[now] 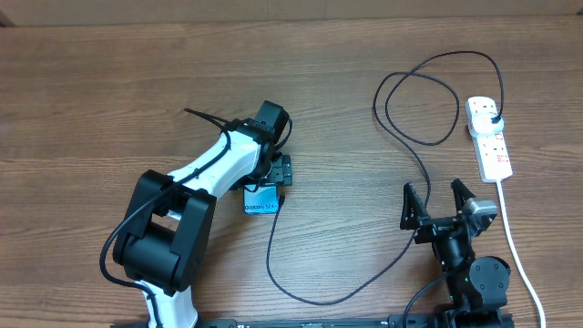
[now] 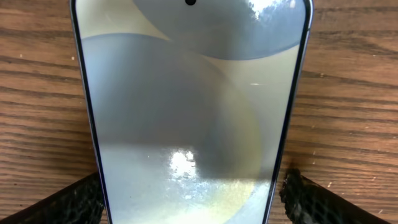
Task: Plug charger to phone and switch on socket
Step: 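Grasp the phone with the left gripper and lift it upright, then swing the right gripper toward the phone held by the left gripper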
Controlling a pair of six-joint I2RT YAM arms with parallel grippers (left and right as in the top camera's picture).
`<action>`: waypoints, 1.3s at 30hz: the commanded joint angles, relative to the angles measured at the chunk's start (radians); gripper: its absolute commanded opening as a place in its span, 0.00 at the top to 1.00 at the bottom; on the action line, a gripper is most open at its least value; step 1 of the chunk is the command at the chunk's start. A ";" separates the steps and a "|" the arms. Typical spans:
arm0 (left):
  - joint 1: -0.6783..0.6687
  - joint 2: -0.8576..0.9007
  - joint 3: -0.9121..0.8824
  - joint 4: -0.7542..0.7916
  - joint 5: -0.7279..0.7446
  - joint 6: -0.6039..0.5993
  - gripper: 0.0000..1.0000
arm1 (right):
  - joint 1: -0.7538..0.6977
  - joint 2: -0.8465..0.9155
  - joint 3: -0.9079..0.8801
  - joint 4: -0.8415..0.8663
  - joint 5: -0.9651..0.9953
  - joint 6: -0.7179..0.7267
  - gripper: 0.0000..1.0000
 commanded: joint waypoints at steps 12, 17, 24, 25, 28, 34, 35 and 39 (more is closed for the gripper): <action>0.000 0.036 -0.035 -0.042 0.050 0.004 0.00 | 0.003 -0.011 -0.011 0.006 0.005 0.005 0.00; -0.001 0.036 -0.035 -0.047 0.081 0.004 0.00 | 0.003 -0.011 -0.011 0.008 -0.026 0.022 0.00; -0.001 0.036 -0.035 -0.010 0.084 0.001 0.00 | 0.003 -0.011 -0.010 0.014 -0.092 0.213 0.00; -0.001 0.036 -0.035 -0.008 0.084 -0.009 0.00 | 0.003 -0.011 -0.010 0.014 -0.119 0.229 0.00; -0.001 0.036 -0.035 -0.010 0.090 -0.019 0.01 | 0.003 -0.011 -0.002 0.010 -0.249 0.236 0.00; -0.001 0.036 -0.035 -0.011 0.091 -0.019 0.01 | 0.003 -0.010 0.058 -0.104 -0.336 0.236 0.00; -0.001 0.036 -0.035 -0.011 0.091 -0.019 0.01 | 0.003 -0.009 0.082 -0.148 -0.336 0.236 0.00; -0.001 0.036 -0.035 -0.012 0.091 -0.018 0.04 | 0.003 -0.005 0.182 -0.304 -0.331 0.235 0.00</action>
